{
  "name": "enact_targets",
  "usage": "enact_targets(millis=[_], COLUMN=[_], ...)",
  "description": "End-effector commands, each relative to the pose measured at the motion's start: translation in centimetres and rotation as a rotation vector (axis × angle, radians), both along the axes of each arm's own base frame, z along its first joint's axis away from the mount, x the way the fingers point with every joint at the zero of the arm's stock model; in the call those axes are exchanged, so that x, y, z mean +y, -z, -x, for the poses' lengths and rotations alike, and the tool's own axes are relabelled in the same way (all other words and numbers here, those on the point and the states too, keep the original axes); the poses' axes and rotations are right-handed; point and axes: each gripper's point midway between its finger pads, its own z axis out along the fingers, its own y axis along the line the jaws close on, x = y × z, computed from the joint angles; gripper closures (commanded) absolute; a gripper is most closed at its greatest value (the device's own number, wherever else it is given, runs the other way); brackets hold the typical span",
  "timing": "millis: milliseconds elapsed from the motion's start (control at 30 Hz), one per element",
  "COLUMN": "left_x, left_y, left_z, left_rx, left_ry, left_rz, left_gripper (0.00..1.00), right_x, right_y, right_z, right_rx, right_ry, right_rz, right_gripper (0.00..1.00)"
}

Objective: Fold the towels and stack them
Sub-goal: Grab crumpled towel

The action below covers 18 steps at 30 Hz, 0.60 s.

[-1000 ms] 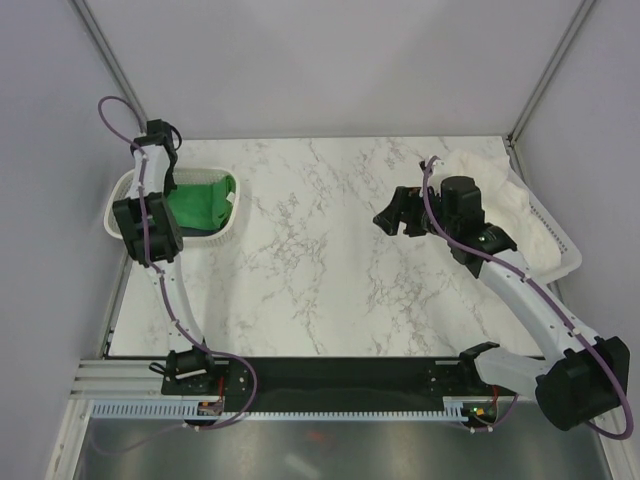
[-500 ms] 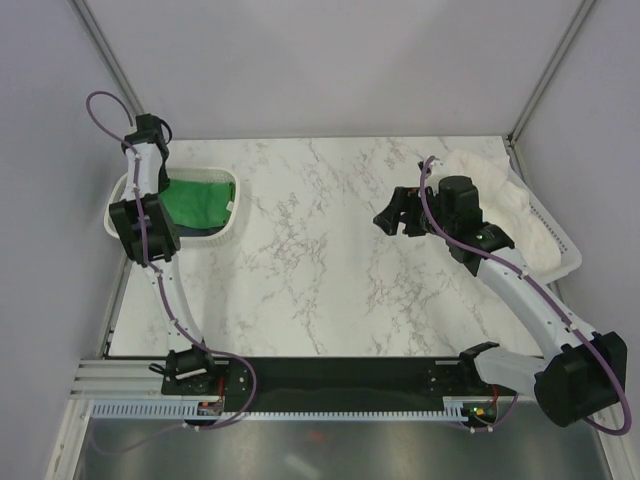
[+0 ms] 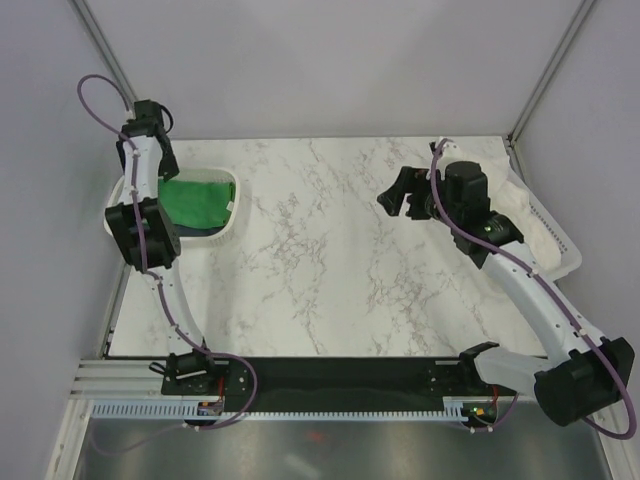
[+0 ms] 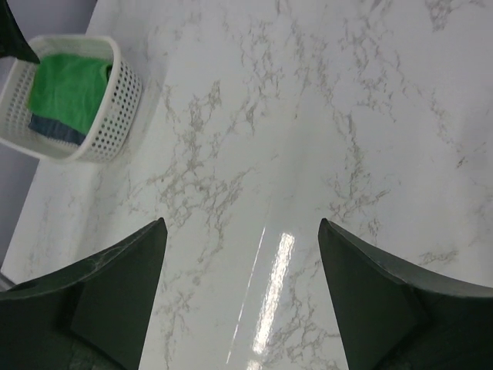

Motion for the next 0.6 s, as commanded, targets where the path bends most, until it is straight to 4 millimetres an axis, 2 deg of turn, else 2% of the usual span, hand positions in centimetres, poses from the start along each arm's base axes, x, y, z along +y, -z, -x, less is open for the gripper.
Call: enact_targets(millis=[0, 33, 67, 100, 133, 167, 200, 233, 267, 300, 333, 367, 400, 433, 467, 500, 533, 567], left_x=[-6.9, -9.0, -10.9, -12.8, -16.7, -18.4, -20.8, -24.2, -25.7, -28.0, -30.1, -31.3, -33.4, -35.1, -36.1, -37.1, -39.0, -39.5], left_y=[-8.3, -10.0, -10.5, -10.0, -10.4, -12.2, -11.3, -11.6, -12.1, -12.3, -12.6, -12.8, -13.2, -13.5, -12.0, -13.4, -13.1, -11.4], left_z=[-0.4, -0.1, -0.1, 0.4, 0.4, 0.5, 1.4, 2.0, 2.8, 3.6, 4.4, 5.2, 6.6, 7.7, 9.0, 9.7, 11.1, 12.2], left_rx=[-0.200, -0.246, -0.267, -0.259, -0.284, -0.347, -0.326, -0.334, -0.357, -0.354, -0.358, -0.360, -0.371, -0.378, -0.345, -0.398, -0.384, -0.348], left_ry=[0.098, 0.151, 0.188, 0.230, 0.320, 0.377, 0.420, 0.508, 0.558, 0.609, 0.678, 0.720, 0.770, 0.826, 0.828, 0.862, 0.915, 0.909], left_rz=[0.035, 0.083, 0.130, 0.185, 0.293, 0.336, 0.385, 0.475, 0.506, 0.541, 0.597, 0.600, 0.615, 0.662, 0.701, 0.721, 0.768, 0.795], left_gripper=[0.01, 0.00, 0.00, 0.00, 0.00, 0.00, 0.00, 0.00, 0.00, 0.00, 0.00, 0.00, 0.00, 0.00, 0.00, 0.00, 0.00, 0.00], right_x=[-2.4, -3.7, -5.8, -7.1, -9.5, -11.0, -12.5, -14.7, -15.7, -16.2, -17.9, -18.7, -19.9, -20.4, -20.8, -20.9, -21.5, -21.0], right_y=[-4.1, -4.3, -5.6, -4.3, -5.9, -5.1, -3.7, -3.4, -3.4, -1.5, -0.9, -0.7, 1.0, 1.8, 2.8, 5.1, 6.8, 7.8], right_z=[-2.5, -3.2, -4.1, -5.0, -6.1, -6.5, -7.8, -8.5, -9.0, -10.0, -10.5, -10.9, -11.6, -12.0, -12.2, -12.8, -12.9, -13.8], right_rx=[-0.093, -0.106, -0.137, -0.095, -0.110, -0.065, -0.020, -0.004, 0.006, 0.062, 0.091, 0.103, 0.143, 0.161, 0.190, 0.242, 0.279, 0.266], right_ry=[0.199, 0.268, 0.375, 0.427, 0.498, 0.536, 0.583, 0.639, 0.654, 0.647, 0.680, 0.687, 0.712, 0.715, 0.710, 0.691, 0.666, 0.623], right_rz=[0.000, 0.030, 0.065, 0.120, 0.134, 0.168, 0.209, 0.234, 0.262, 0.286, 0.304, 0.326, 0.365, 0.375, 0.382, 0.390, 0.372, 0.346], right_gripper=[0.09, 0.05, 0.02, 0.02, 0.02, 0.02, 0.02, 0.02, 0.02, 0.02, 0.02, 0.02, 0.02, 0.02, 0.02, 0.02, 0.02, 0.02])
